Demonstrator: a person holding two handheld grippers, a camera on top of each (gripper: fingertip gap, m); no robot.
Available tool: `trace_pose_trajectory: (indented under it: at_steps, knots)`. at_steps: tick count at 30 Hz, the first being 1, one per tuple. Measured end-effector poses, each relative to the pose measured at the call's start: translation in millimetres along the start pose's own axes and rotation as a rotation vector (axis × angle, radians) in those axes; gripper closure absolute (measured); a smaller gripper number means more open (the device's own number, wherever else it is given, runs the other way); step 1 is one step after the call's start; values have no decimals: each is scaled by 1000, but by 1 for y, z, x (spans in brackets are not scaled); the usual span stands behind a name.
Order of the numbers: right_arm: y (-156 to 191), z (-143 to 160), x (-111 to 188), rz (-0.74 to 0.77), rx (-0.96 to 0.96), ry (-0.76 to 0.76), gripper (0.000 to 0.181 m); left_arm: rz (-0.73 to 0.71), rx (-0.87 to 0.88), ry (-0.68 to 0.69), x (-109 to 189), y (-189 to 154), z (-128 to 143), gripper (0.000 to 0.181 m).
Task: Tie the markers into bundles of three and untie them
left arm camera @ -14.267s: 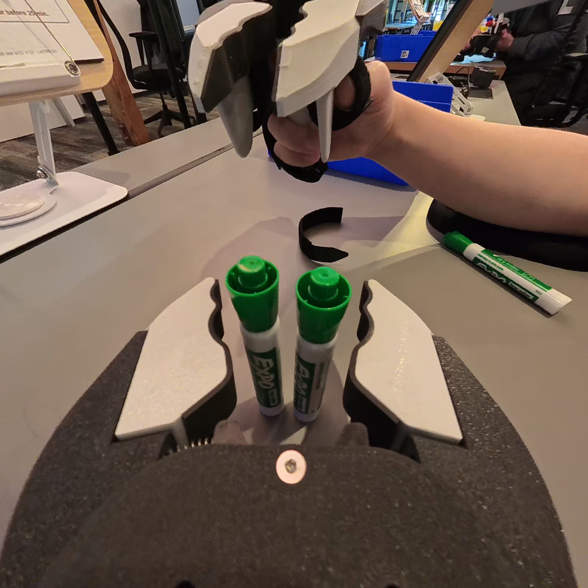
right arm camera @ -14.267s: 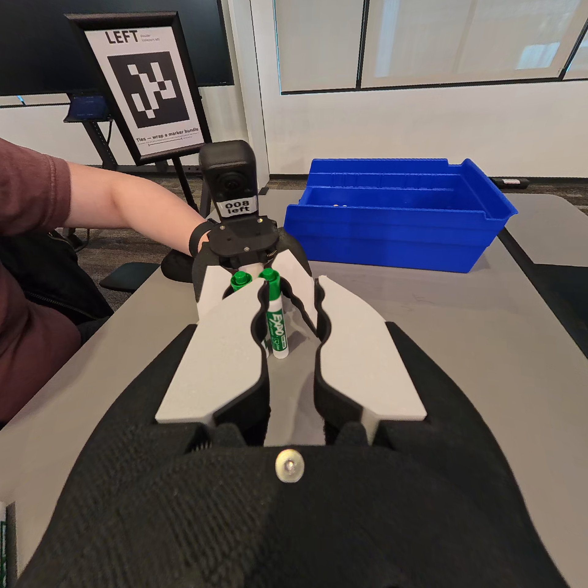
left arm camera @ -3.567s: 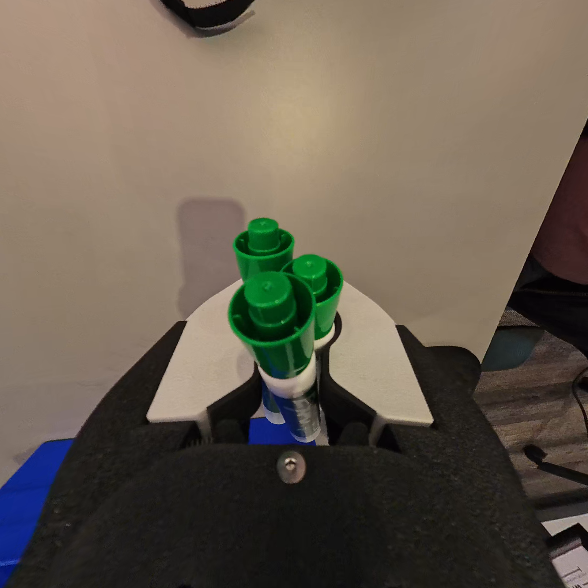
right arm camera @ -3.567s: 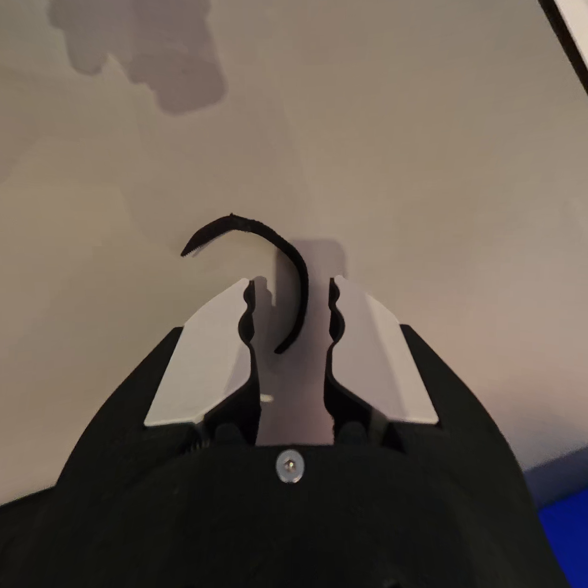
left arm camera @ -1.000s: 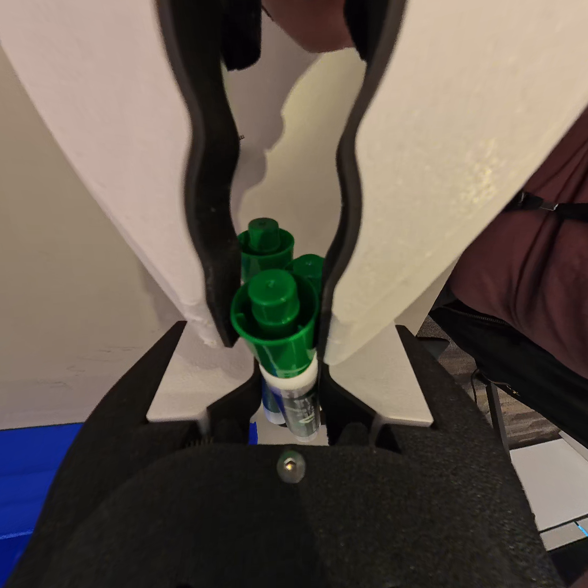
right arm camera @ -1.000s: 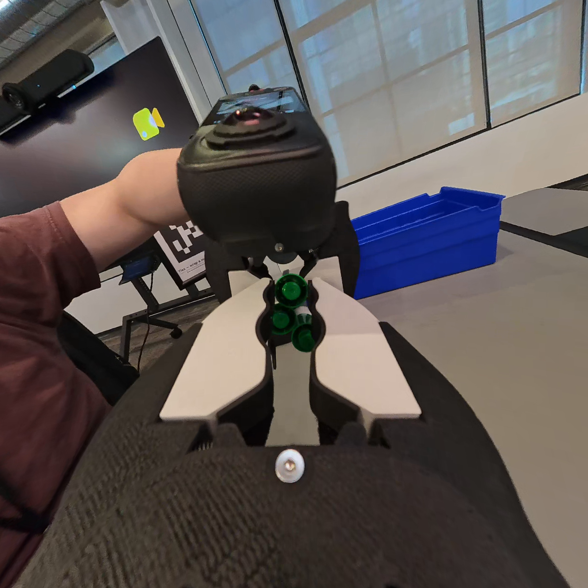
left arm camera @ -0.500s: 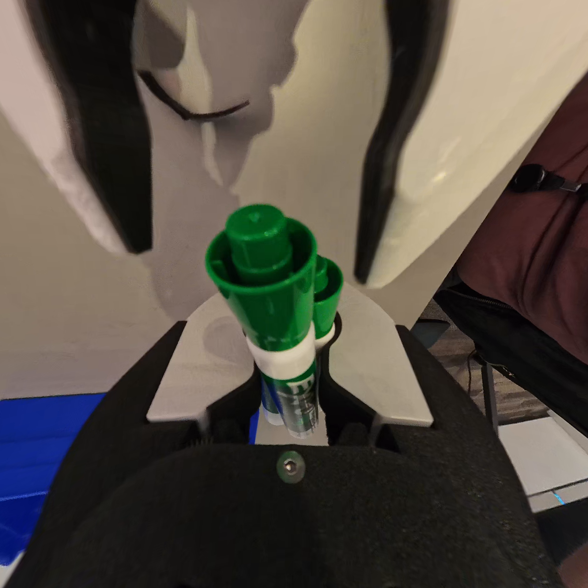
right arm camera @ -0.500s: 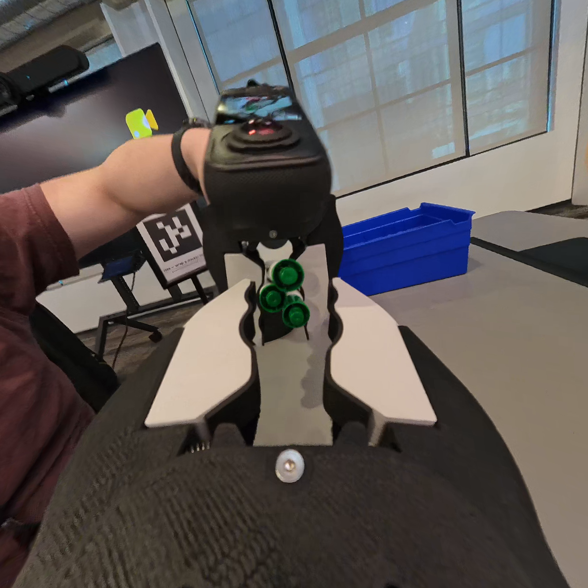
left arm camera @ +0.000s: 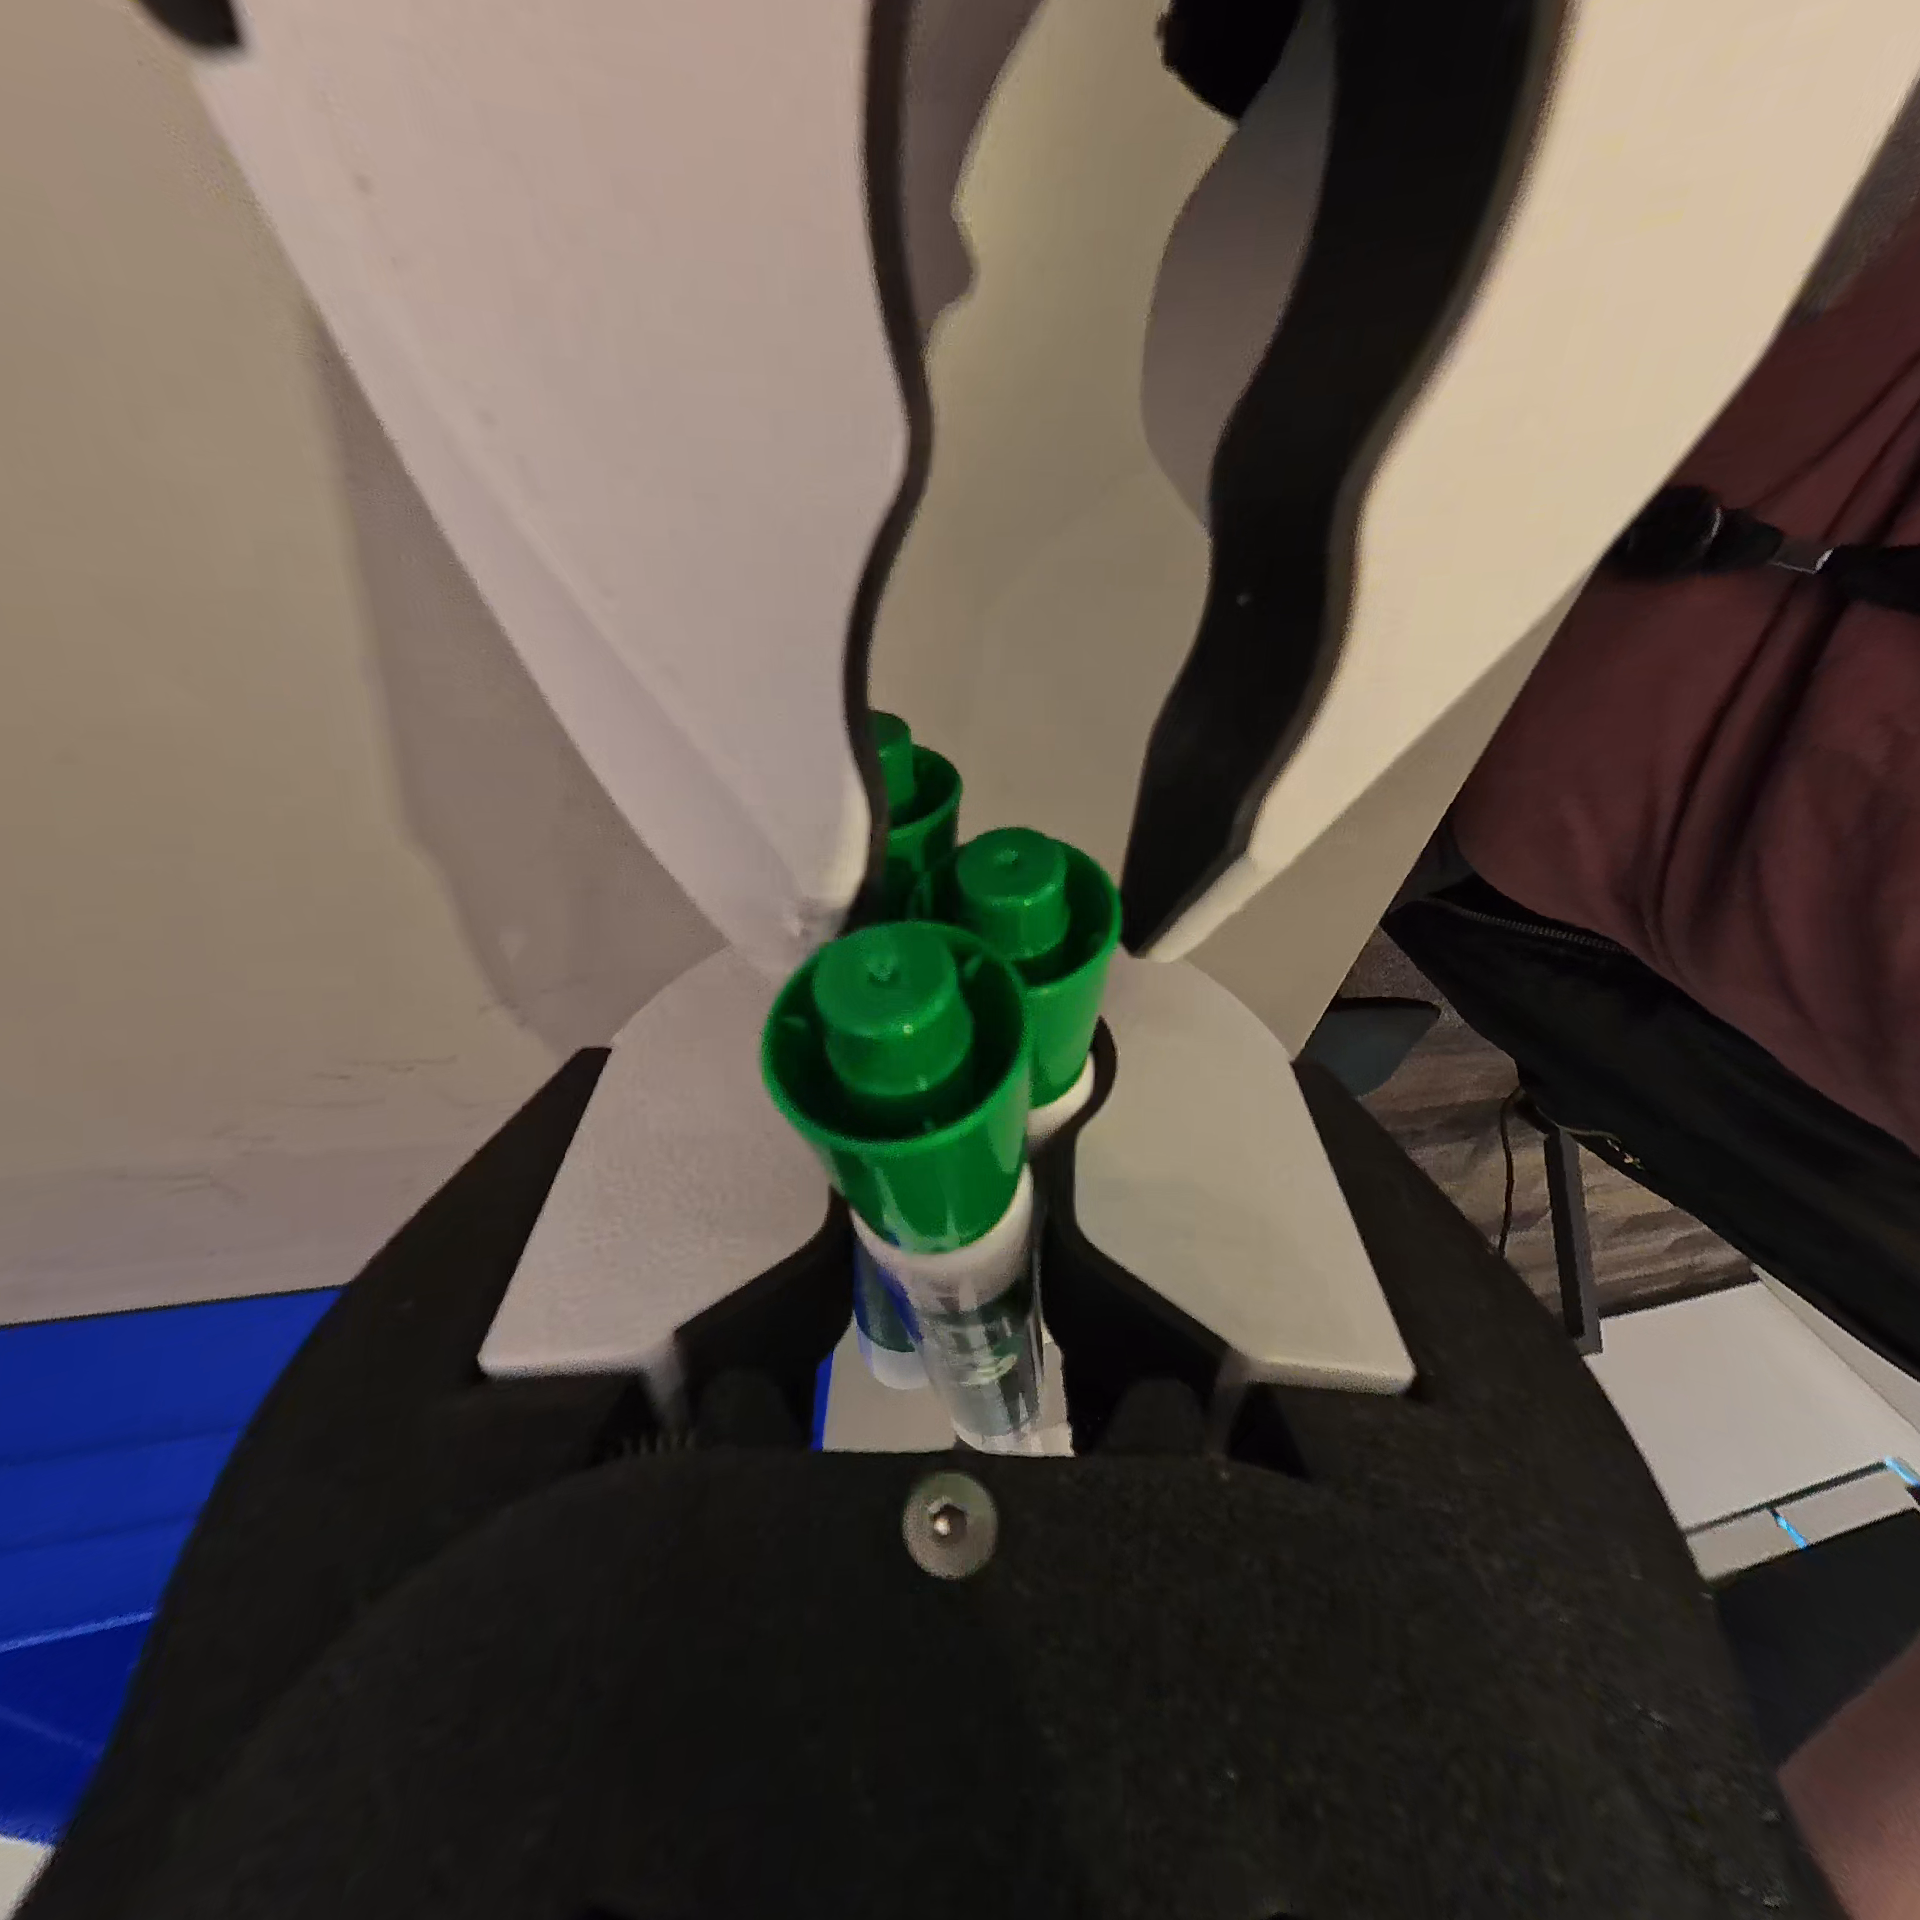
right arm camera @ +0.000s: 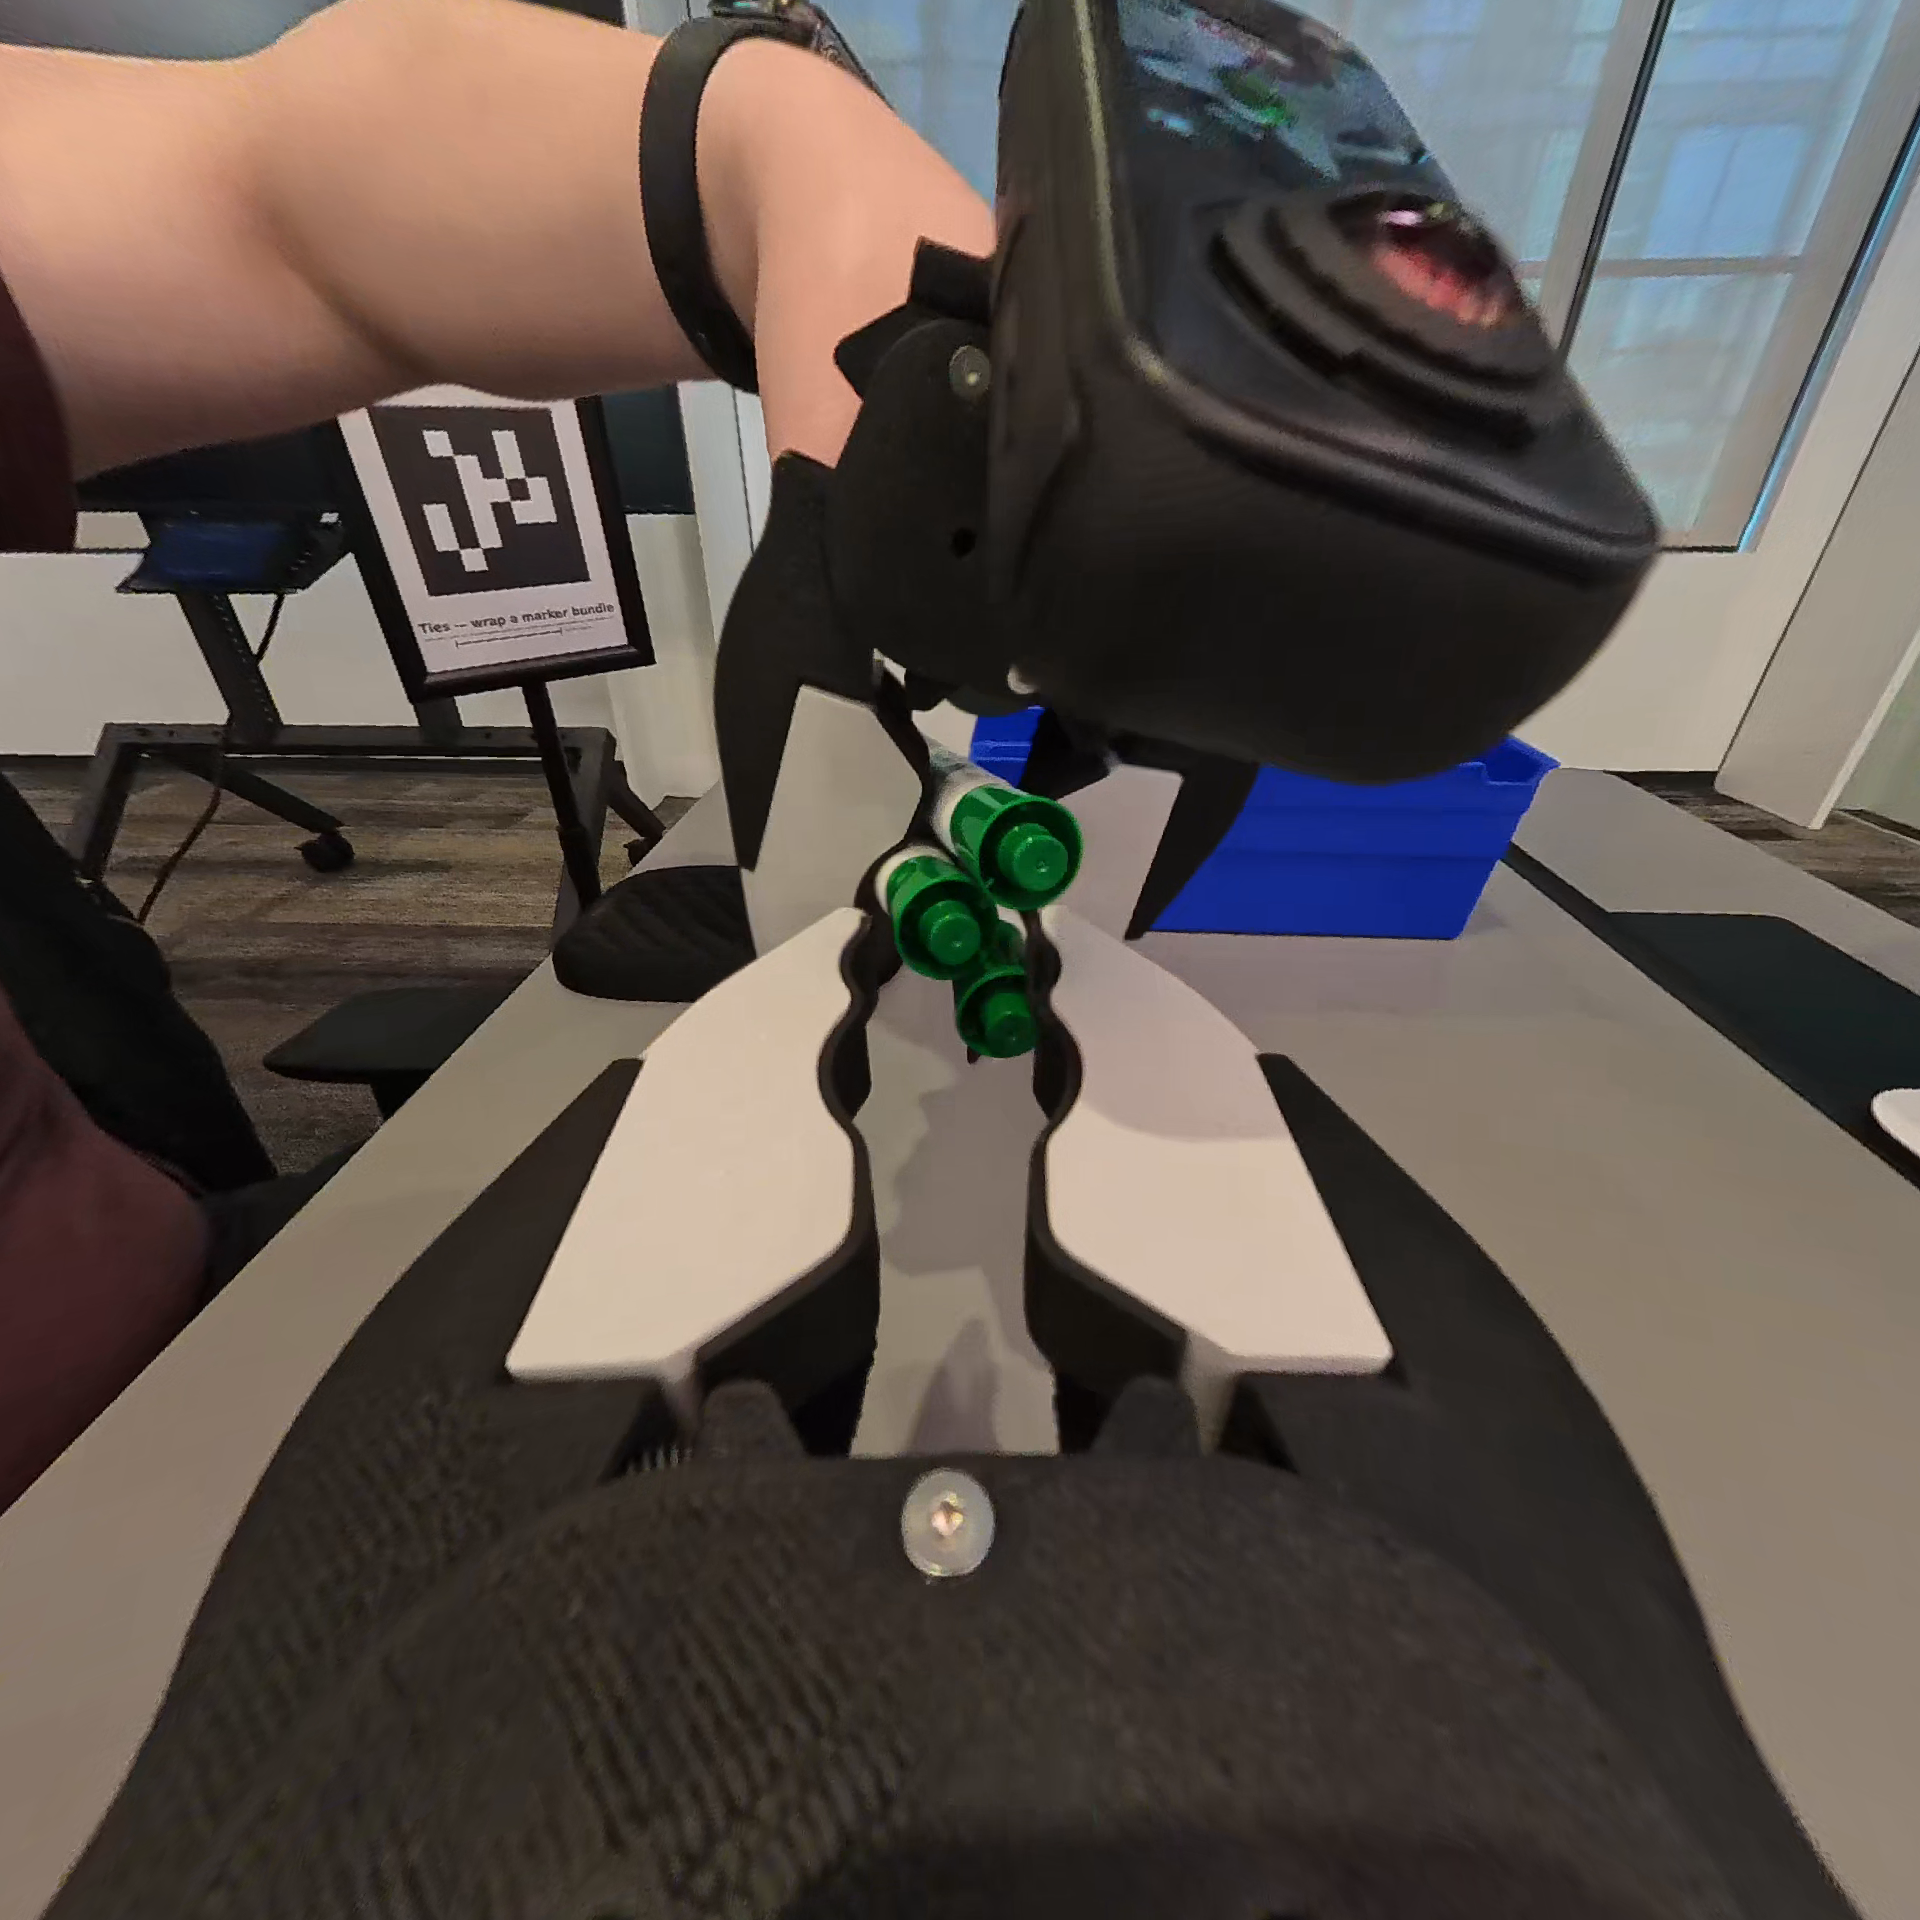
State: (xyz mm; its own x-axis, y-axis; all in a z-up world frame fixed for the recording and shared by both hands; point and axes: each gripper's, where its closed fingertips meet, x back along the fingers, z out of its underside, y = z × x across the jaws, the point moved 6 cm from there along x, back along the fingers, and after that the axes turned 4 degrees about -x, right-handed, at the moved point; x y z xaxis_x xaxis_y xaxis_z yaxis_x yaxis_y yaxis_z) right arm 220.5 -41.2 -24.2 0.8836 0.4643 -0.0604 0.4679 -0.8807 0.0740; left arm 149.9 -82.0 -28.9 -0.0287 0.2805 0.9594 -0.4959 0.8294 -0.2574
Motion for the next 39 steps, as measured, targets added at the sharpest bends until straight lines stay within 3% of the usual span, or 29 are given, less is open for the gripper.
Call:
trace_pose_trajectory:
  at_steps: [10, 26, 39]
  knots:
    - [2, 3, -2, -38, -15, 10, 158, 0, -6, 105, 0, -3, 4, 141]
    - [2, -4, 7, -57, -23, -27, 161, -18, -15, 42, 8, -5, -4, 140]
    - [1, 0, 6, -69, -50, -37, 160, -18, -15, 71, 6, -5, -3, 140]
